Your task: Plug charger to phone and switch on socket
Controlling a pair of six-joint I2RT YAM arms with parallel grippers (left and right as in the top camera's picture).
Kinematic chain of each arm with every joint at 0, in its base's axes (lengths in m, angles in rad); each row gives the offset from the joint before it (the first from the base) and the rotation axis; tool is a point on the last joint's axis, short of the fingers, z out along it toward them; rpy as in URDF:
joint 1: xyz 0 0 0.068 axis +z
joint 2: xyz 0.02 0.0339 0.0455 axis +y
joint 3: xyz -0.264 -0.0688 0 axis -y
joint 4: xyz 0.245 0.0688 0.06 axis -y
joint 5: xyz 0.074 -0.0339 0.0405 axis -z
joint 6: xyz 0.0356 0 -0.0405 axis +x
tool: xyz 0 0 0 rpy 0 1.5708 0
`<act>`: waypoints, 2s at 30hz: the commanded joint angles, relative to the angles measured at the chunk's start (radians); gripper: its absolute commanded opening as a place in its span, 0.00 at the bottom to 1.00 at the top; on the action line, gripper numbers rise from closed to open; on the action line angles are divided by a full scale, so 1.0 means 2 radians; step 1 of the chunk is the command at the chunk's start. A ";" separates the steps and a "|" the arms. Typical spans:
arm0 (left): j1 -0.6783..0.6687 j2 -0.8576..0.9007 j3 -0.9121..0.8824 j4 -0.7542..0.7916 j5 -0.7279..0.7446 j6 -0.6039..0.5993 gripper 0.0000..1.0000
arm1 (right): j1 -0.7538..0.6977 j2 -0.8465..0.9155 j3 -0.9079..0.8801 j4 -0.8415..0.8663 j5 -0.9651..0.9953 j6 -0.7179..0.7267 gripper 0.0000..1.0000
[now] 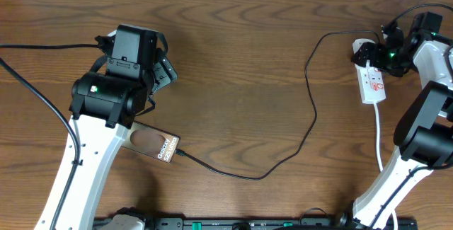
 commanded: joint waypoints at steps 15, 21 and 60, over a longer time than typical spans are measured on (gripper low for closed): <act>-0.001 0.003 0.006 -0.002 -0.008 -0.006 0.85 | 0.035 0.007 -0.017 -0.032 -0.064 0.031 0.92; -0.001 0.003 0.006 -0.004 -0.008 -0.006 0.85 | 0.043 0.007 -0.017 -0.020 -0.064 0.031 0.92; -0.001 0.003 0.006 -0.005 -0.008 -0.006 0.85 | 0.030 -0.432 0.060 -0.244 0.218 0.277 0.99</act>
